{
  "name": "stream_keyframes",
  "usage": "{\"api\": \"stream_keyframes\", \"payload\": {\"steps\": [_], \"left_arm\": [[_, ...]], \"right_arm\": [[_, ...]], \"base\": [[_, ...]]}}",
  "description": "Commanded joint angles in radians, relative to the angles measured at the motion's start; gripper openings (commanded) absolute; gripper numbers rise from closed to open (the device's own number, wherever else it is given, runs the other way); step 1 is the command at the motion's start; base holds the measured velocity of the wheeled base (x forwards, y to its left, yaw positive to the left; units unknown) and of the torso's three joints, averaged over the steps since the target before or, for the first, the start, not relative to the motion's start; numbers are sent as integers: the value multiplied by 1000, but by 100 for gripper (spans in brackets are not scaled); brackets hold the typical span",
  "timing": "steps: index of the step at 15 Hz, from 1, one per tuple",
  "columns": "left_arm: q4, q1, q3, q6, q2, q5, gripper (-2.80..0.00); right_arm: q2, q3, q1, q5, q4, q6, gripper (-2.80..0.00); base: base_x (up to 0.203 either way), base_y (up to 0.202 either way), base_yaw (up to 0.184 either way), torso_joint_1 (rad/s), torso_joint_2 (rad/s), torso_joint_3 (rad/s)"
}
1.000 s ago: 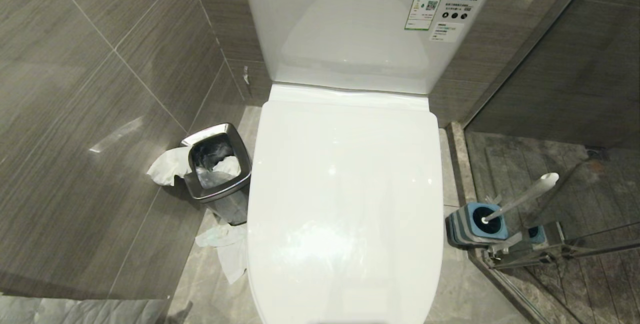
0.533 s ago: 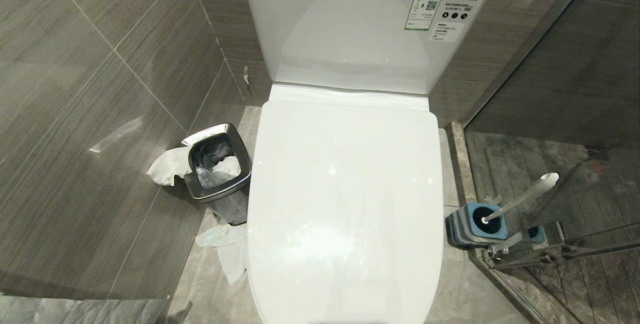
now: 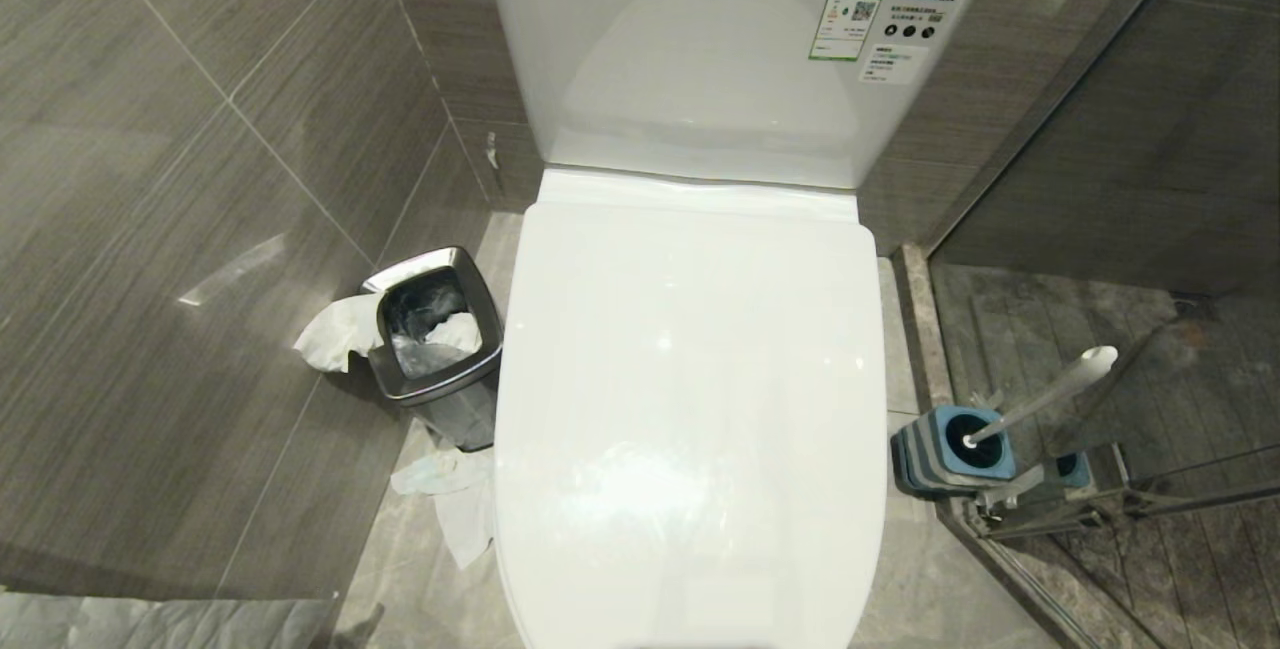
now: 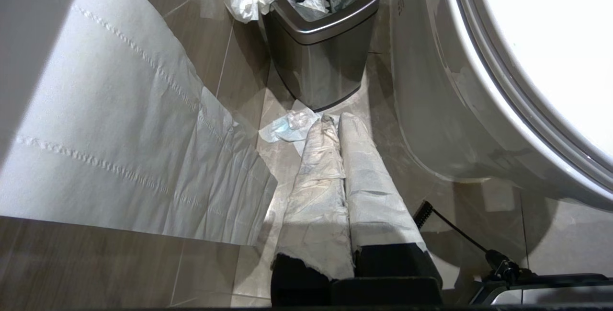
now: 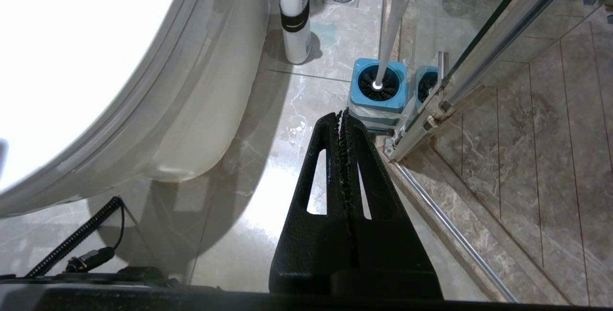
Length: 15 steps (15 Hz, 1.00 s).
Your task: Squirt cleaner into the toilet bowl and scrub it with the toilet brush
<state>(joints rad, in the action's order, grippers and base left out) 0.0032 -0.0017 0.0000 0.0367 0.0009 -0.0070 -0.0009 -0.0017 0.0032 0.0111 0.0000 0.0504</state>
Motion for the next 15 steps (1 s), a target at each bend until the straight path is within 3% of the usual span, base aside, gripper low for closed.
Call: {"api": "stream_keyframes", "payload": {"steps": [1, 15], "left_arm": [[0, 0, 0, 0, 1, 0, -280], [0, 0, 0, 0, 1, -1, -280]], "right_arm": [[1, 0, 0, 0, 0, -1, -280], [1, 0, 0, 0, 0, 0, -280]], "base": [[0, 0, 0, 0, 0, 0], [0, 0, 0, 0, 0, 0]]}}
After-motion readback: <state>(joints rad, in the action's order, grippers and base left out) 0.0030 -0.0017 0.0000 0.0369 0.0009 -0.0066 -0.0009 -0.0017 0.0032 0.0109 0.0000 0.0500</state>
